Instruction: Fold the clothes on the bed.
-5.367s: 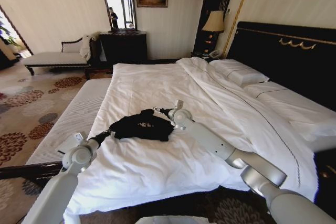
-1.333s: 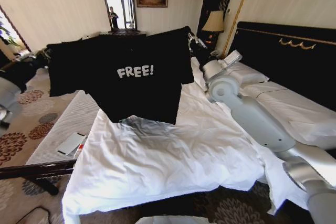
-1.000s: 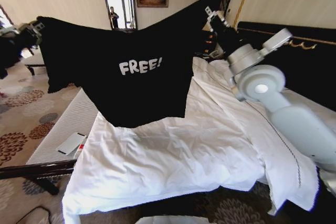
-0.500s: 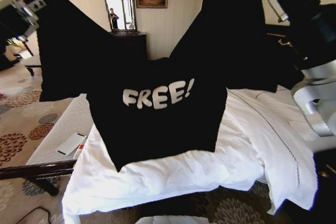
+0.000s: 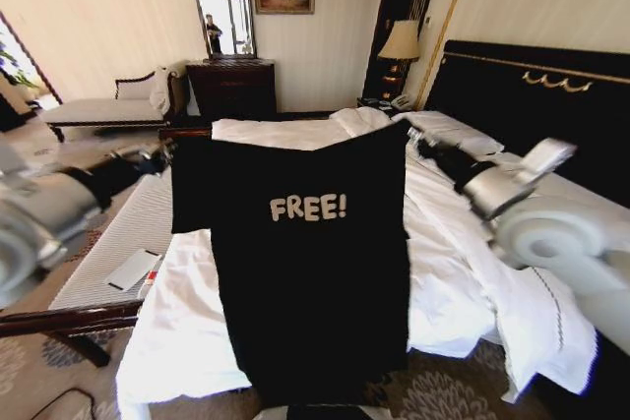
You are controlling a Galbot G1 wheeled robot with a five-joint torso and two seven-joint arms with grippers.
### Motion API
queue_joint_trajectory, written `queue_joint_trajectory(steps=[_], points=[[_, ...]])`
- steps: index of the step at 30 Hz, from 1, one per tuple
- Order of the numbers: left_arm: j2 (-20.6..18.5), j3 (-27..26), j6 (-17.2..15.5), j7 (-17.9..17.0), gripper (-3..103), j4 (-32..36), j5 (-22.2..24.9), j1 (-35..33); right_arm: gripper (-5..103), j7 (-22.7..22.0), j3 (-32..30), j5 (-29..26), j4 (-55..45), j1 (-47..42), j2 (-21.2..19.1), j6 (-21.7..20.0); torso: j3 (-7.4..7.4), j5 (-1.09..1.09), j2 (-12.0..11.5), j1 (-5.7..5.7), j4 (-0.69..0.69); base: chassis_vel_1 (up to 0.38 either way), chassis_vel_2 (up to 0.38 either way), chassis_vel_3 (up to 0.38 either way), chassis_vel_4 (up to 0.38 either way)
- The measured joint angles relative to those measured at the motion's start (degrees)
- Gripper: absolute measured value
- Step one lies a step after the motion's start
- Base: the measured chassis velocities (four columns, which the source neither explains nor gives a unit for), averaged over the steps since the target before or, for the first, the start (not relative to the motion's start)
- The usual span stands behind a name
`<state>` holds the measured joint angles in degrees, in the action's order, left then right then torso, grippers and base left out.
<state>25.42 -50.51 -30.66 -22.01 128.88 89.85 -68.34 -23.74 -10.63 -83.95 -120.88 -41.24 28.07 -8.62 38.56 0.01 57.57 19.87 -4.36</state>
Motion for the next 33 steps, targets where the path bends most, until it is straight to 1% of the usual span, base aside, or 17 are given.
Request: queue_joint_trajectory(steps=[1, 2, 3, 5, 7, 8, 10, 11, 12, 17, 20, 22, 26, 27, 28, 30, 33], points=[[0.7, 3.0, 0.0, 0.3, 0, -2.1, -2.5, 0.8, 0, -0.4, 4.7, 1.0, 3.3, 3.1, 2.6, 0.0, 0.0, -0.01, 0.0, 0.0, -0.01, 0.0, 0.0, 0.0, 0.0], [0.7, 3.0, 0.0, 0.3, 0, -2.1, -2.5, 0.8, 0, -0.4, 4.7, 1.0, 3.3, 3.1, 2.6, 0.0, 0.0, -0.01, 0.0, 0.0, -0.01, 0.0, 0.0, 0.0, 0.0], [2.4, 6.3, 0.1, 0.8, 0, -5.4, -6.5, 1.3, 0, -0.7, 14.0, 3.1, 10.9, 9.4, 8.2, 0.0, 0.01, -0.04, 0.0, 0.01, 0.02, 0.0, 0.0, 0.0, 0.0], [4.3, 8.8, 0.3, 1.1, 0, -8.3, -9.4, 2.1, 0, -0.7, 22.1, 5.2, 17.5, 15.5, 14.2, 0.3, 0.02, 0.02, 0.0, 0.01, 0.09, 0.0, 0.0, 0.0, 0.0], [4.8, 9.9, 0.4, 1.1, 0, -9.2, -10.2, 2.7, 0, -0.5, 24.1, 5.8, 19.7, 17.3, 15.9, 0.4, 0.02, 0.01, 0.0, 0.02, 0.11, 0.0, 0.0, 0.0, 0.0], [6.3, 14.1, 0.7, 1.2, 0, -12.6, -12.4, 5.5, 0, 0.0, 28.3, 7.7, 25.4, 21.1, 19.8, 0.8, 0.02, -0.05, 0.0, 0.02, 0.12, 0.0, 0.0, 0.0, 0.0], [7.6, 17.8, 1.0, 1.2, 0, -15.7, -13.9, 8.4, 0, 0.6, 30.9, 9.5, 30.1, 23.5, 22.4, 1.2, 0.02, -0.06, 0.0, 0.02, 0.11, 0.0, 0.0, 0.0, 0.0], [8.1, 19.2, 1.1, 1.1, 0, -17.0, -14.5, 9.6, 0, 1.0, 32.1, 10.4, 32.5, 24.6, 23.6, 1.6, 0.01, -0.06, 0.0, 0.02, 0.09, 0.0, 0.0, 0.0, 0.0], [9.5, 22.0, 1.3, 1.3, 0, -19.9, -15.5, 12.3, 0, 1.7, 34.0, 11.9, 37.0, 26.6, 25.6, 2.5, 0.01, -0.05, 0.0, 0.01, -0.01, 0.0, 0.0, 0.0, 0.0], [11.5, 25.4, 1.7, 1.4, 0, -23.6, -16.8, 15.9, 0, 2.7, 35.8, 13.0, 42.4, 28.9, 28.7, 3.4, 0.0, 0.0, 0.0, 0.0, 0.0, 0.0, 0.0, 0.0, 0.0], [15.2, 31.3, 3.2, 2.0, 0, -30.5, -19.8, 22.6, 0, 5.2, 37.2, 14.8, 49.5, 30.8, 33.3, 4.3, 0.0, -0.01, 0.0, 0.0, 0.06, 0.0, 0.0, 0.0, 0.0], [15.9, 32.6, 3.4, 2.1, 0, -31.8, -20.1, 24.1, 0, 5.8, 37.4, 15.7, 50.7, 30.9, 34.1, 4.6, 0.0, -0.02, 0.0, 0.0, 0.08, 0.0, 0.0, 0.0, 0.0], [21.2, 44.3, 5.1, 3.7, 0, -41.5, -23.2, 36.0, 0, 7.2, 35.6, 18.9, 56.6, 30.6, 36.5, 6.1, 0.0, -0.02, 0.0, -0.02, 0.11, 0.0, 0.0, 0.0, 0.0], [21.2, 44.3, 5.1, 3.7, 0, -41.5, -23.2, 36.0, 0, 7.2, 35.6, 18.9, 56.6, 30.6, 36.5, 6.1, 0.0, -0.02, 0.0, -0.02, 0.11, 0.0, 0.0, 0.0, 0.0], [24.2, 48.4, 5.8, 4.4, 0, -46.2, -24.6, 41.4, 0, 7.2, 33.9, 20.1, 59.1, 30.3, 36.9, 6.6, 0.0, 0.0, 0.0, -0.02, 0.01, 0.0, 0.0, 0.0, 0.0], [26.6, 50.7, 6.3, 5.0, 0, -49.6, -25.5, 44.9, 0, 7.2, 32.8, 21.2, 61.7, 30.3, 37.9, 7.0, -0.01, 0.0, 0.0, -0.01, -0.1, 0.0, 0.0, 0.0, 0.0], [29.7, 52.4, 6.6, 5.3, 0, -54.3, -26.5, 48.3, 0, 8.1, 32.3, 22.9, 66.4, 31.1, 40.2, 7.7, 0.0, 0.03, 0.0, 0.01, -0.06, -0.04, -0.024, -0.013, -0.014]])
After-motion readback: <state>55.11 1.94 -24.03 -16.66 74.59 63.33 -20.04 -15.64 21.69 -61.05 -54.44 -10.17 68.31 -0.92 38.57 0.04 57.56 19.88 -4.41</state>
